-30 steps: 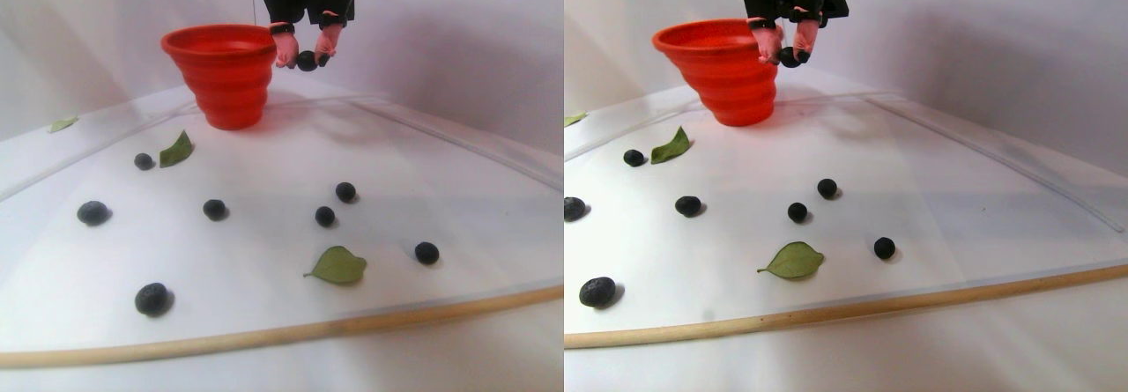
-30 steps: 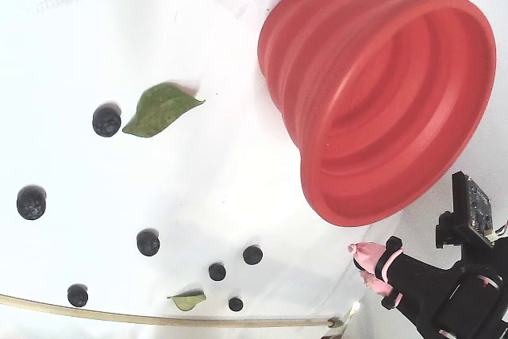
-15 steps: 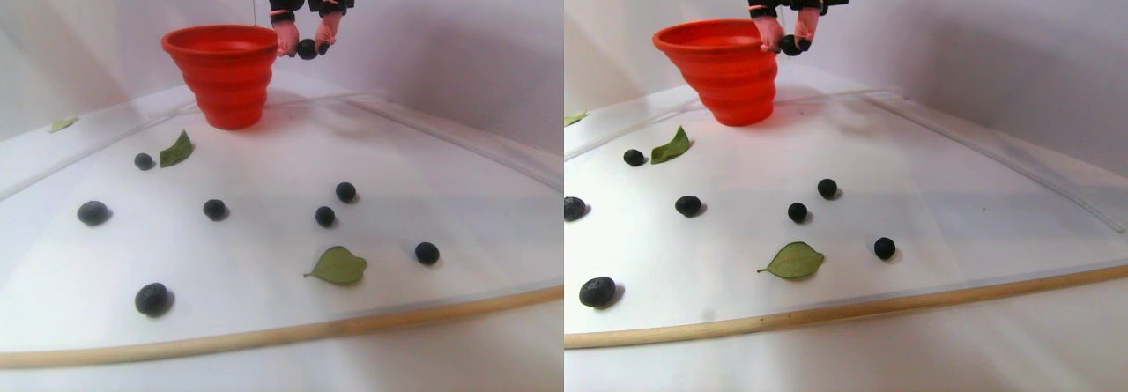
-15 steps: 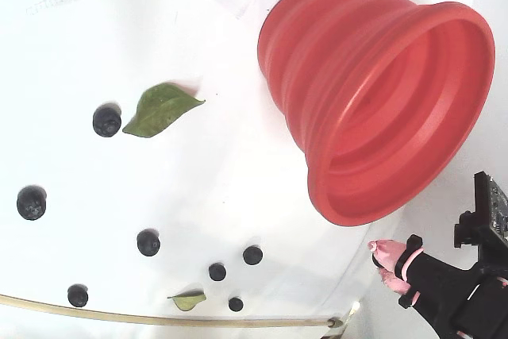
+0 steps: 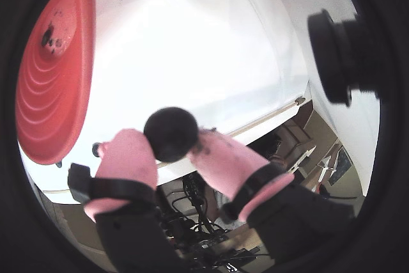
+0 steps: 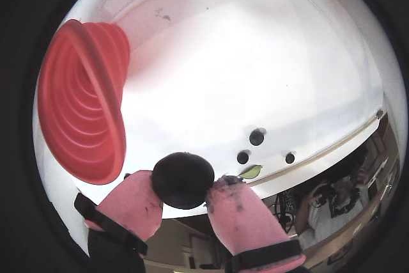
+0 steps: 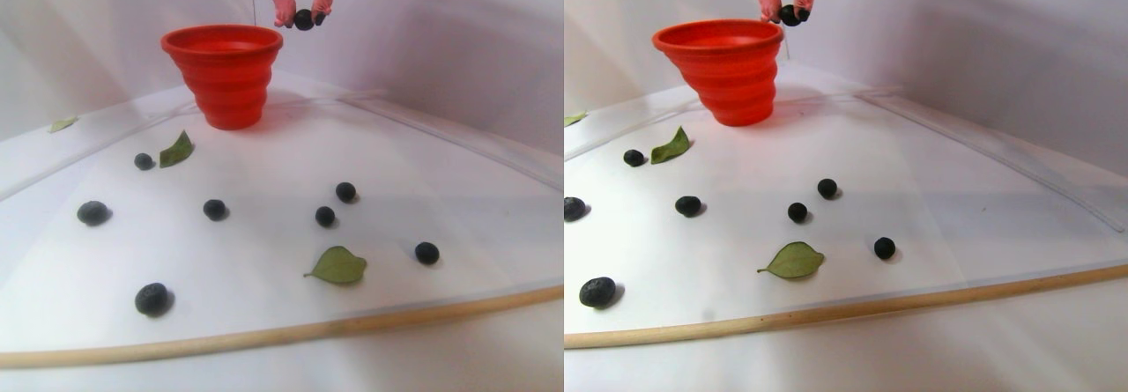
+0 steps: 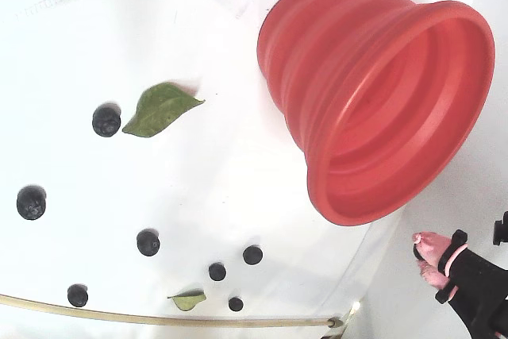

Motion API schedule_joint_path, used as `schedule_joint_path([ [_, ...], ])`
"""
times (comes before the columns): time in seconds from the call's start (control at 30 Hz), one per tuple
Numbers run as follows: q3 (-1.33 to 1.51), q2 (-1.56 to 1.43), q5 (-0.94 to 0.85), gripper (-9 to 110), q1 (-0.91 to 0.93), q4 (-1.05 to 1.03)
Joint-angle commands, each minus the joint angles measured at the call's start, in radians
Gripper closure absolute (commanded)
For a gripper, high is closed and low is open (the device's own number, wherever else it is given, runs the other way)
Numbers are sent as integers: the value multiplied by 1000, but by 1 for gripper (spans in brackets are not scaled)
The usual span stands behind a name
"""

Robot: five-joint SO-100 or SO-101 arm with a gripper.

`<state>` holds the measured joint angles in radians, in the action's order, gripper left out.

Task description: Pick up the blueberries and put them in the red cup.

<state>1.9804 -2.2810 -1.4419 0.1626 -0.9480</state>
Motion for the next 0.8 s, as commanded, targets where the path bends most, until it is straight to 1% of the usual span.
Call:
schedule_joint_path([
  [0.0, -101, -83, 18, 89, -20, -3],
  [0.23, -114, -78, 64, 89, -66, 17],
  [0.77, -18, -72, 140, 88, -187, 170],
])
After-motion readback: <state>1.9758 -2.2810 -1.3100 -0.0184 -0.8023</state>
